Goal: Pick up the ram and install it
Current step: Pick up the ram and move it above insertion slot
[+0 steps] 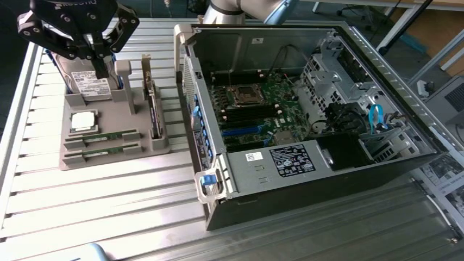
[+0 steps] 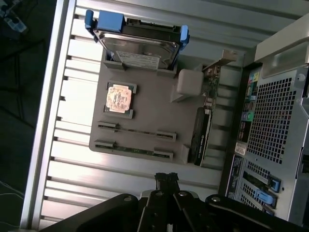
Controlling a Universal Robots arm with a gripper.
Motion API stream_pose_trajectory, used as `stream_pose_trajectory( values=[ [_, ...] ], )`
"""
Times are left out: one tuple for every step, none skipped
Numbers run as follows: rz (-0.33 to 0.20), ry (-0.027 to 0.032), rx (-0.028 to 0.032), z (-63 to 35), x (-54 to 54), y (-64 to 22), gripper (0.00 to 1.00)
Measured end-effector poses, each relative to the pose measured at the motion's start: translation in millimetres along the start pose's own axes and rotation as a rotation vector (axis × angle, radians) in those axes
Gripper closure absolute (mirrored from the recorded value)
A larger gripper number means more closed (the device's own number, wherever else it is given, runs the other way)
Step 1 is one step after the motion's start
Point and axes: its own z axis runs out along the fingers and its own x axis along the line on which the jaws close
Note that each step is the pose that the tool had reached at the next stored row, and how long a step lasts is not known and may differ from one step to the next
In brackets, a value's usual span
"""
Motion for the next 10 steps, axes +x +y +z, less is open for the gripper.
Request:
stream_pose_trajectory(
  values=[
    [-0.006,0.0003,0.0014,0.0,0.0,0.0,0.90],
    [-0.012,0.0007,0.0029,0.0,0.0,0.0,0.90],
    [-0.020,0.0012,0.0049,0.0,0.0,0.0,0.90],
    [-0.027,0.0016,0.0067,0.0,0.0,0.0,0.90],
    [-0.035,0.0022,0.0090,0.0,0.0,0.0,0.90],
    [-0.042,0.0026,0.0108,0.0,0.0,0.0,0.90],
    [-0.049,0.0030,0.0123,0.0,0.0,0.0,0.90],
    [-0.056,0.0034,0.0138,0.0,0.0,0.0,0.90],
    [-0.064,0.0037,0.0154,0.0,0.0,0.0,0.90],
    [-0.071,0.0040,0.0166,0.0,0.0,0.0,0.90]
  ],
)
